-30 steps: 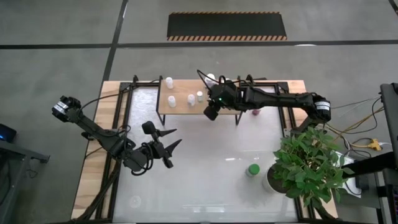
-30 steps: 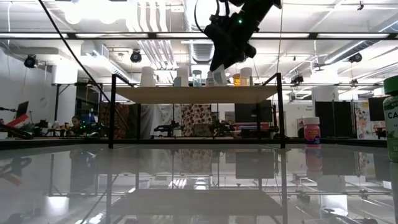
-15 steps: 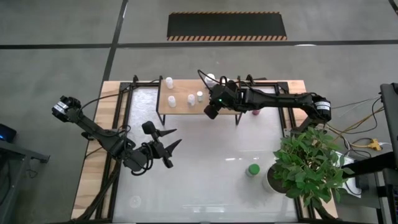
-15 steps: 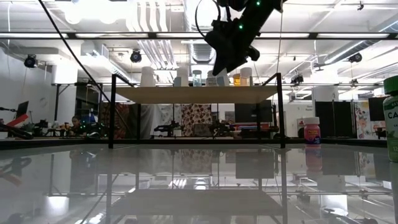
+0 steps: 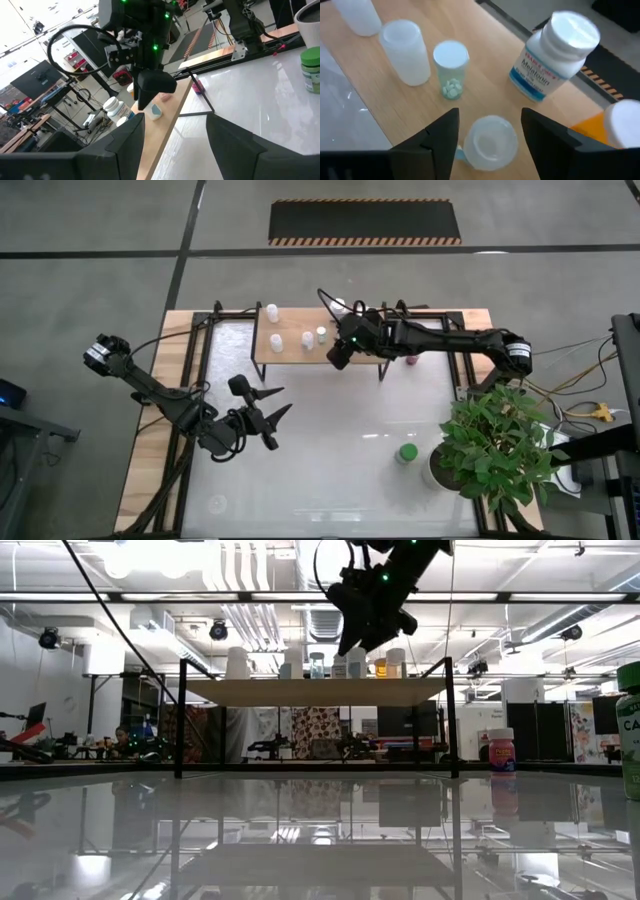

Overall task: Pick and place medicine bottles onto shelf by color
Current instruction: Adjust the green pill bottle on the shelf

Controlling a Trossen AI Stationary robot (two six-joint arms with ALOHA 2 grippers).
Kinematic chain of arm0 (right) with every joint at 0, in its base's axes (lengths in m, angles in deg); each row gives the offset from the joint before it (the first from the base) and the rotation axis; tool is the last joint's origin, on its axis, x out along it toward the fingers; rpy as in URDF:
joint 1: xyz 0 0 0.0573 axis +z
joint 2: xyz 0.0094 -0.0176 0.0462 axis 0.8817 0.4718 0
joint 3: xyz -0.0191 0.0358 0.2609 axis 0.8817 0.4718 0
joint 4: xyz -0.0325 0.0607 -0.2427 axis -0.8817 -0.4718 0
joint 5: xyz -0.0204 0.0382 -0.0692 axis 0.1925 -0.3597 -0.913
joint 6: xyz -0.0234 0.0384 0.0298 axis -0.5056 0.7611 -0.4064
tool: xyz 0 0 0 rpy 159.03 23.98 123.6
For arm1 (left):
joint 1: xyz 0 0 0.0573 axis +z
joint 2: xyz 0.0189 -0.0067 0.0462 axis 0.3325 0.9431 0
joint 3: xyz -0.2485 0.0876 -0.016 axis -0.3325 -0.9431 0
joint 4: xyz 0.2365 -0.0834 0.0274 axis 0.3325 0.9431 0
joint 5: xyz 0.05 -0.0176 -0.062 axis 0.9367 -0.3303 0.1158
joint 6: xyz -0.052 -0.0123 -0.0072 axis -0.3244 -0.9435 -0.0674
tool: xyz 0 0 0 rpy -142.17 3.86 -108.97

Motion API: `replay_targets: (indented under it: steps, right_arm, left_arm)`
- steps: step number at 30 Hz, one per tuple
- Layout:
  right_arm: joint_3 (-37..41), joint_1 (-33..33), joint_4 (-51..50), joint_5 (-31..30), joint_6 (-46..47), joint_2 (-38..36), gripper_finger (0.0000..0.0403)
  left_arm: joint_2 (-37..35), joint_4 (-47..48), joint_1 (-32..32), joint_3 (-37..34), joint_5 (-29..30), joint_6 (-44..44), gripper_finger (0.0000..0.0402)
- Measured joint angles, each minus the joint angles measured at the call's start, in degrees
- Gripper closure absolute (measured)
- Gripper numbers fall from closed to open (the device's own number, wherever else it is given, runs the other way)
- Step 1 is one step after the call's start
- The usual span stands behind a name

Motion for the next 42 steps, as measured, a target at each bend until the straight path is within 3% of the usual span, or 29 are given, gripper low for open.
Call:
replay_targets:
  steps: [6, 11, 19, 26, 42]
  right_arm:
    - [-4.3, 0.0, -2.3, 0.6, -5.2, -0.1, 0.0194]
    - [-6.7, 0.0, -1.5, 3.7, -16.8, -0.1, 0.0216]
    - [-6.9, -1.3, 4.5, 6.0, -27.5, 0.4, 0.0311]
    - [-6.8, -3.0, 7.4, 14.9, -28.8, 1.7, 0.0388]
    - [-6.8, -4.4, 9.4, 15.4, -31.3, 5.7, 0.0394]
  left_arm:
    - [0.0, 0.0, 0.0, 0.0, 0.0, 0.0, 0.0207]
    - [0.0, 0.0, 0.0, 0.0, 0.0, 0.0, 0.0207]
    - [0.0, 0.0, 0.0, 0.0, 0.0, 0.0, 0.0207]
    - [0.0, 0.0, 0.0, 0.0, 0.0, 0.2, 0.0207]
    - [0.0, 0.0, 0.0, 0.0, 0.0, 0.4, 0.0207]
